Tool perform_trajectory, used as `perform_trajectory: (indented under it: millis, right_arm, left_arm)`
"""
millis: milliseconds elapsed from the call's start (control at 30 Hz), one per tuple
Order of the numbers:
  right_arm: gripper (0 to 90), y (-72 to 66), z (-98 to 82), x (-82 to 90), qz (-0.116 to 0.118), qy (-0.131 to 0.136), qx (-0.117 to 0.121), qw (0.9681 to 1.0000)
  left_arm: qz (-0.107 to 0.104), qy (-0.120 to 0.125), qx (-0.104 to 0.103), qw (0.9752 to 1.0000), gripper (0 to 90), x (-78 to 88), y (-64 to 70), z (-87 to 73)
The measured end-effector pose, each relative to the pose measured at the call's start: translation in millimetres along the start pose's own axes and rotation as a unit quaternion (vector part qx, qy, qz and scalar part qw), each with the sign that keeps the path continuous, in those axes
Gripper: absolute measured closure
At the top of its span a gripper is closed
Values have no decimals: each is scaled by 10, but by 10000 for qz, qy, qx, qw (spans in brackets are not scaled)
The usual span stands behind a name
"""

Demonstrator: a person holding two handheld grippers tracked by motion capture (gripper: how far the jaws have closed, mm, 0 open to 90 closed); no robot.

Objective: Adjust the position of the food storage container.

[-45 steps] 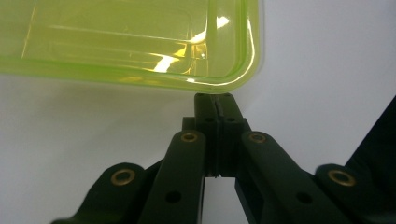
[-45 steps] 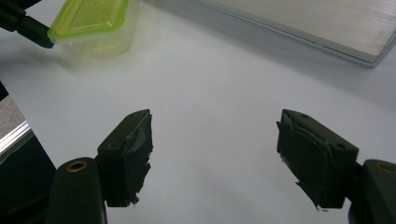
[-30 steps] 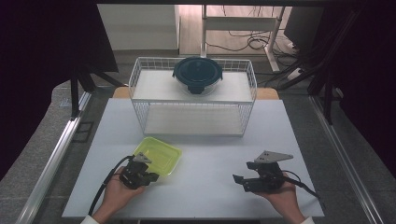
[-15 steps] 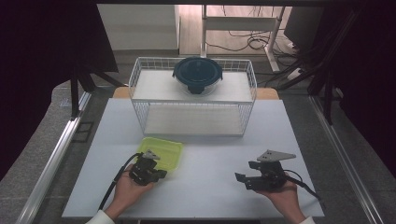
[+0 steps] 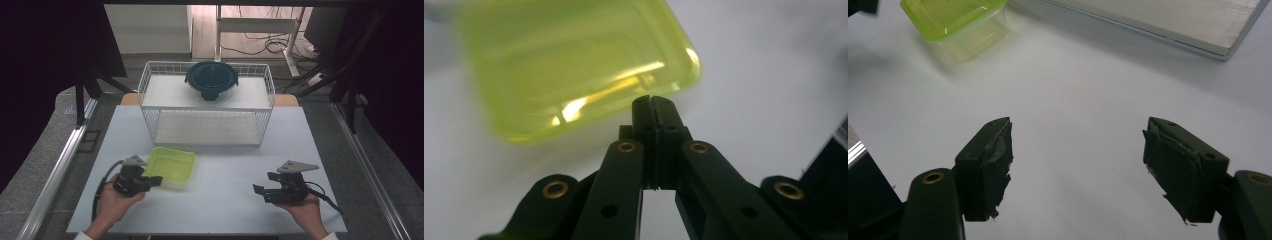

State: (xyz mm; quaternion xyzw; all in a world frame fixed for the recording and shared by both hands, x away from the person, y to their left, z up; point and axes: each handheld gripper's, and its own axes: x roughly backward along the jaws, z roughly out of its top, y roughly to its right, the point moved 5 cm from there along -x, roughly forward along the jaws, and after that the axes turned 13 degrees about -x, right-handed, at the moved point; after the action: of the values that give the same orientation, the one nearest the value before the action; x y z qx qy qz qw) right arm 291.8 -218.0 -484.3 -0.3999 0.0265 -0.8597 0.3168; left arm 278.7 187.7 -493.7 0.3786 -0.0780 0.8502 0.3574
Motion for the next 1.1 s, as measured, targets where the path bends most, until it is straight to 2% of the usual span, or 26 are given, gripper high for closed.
perform_trajectory:
  millis: [100, 200, 233, 267, 367, 433, 667, 867, 1100]
  right_arm:
    - [271, 1, 1, -17, -2, -16, 9, 10000]
    - [271, 2, 0, -32, -6, -38, -3, 10000]
    - [271, 2, 1, -36, 0, -37, -9, 10000]
    - [271, 1, 3, -42, 7, -38, -19, 10000]
    - [270, 1, -3, -49, 3, -60, -11, 10000]
    - [270, 7, -9, -51, 4, -69, -1, 10000]
    - [269, 21, -10, -30, -13, -49, -7, 10000]
    - [269, 26, -8, -36, -31, -73, 1, 10000]
    - [269, 30, -9, -37, -48, -76, 13, 10000]
  left_arm:
    - [284, 115, 317, 9990, 900, 154, -333, 31]
    - [643, -61, 530, 9965, 900, 149, -648, -10]
    - [649, -84, 670, 9956, 900, 117, -762, -31]
    - [676, -126, 722, 9950, 900, 85, -834, -44]
    - [739, -284, 754, 9940, 900, -33, -971, -64]
    - [845, -367, 737, 9930, 900, -114, -1013, -62]
    - [765, -656, 755, 9920, 900, -326, -1049, -74]
    - [623, -827, 580, 9929, 900, -385, -964, -80]
    - [502, -900, 480, 9935, 900, -473, -881, -82]
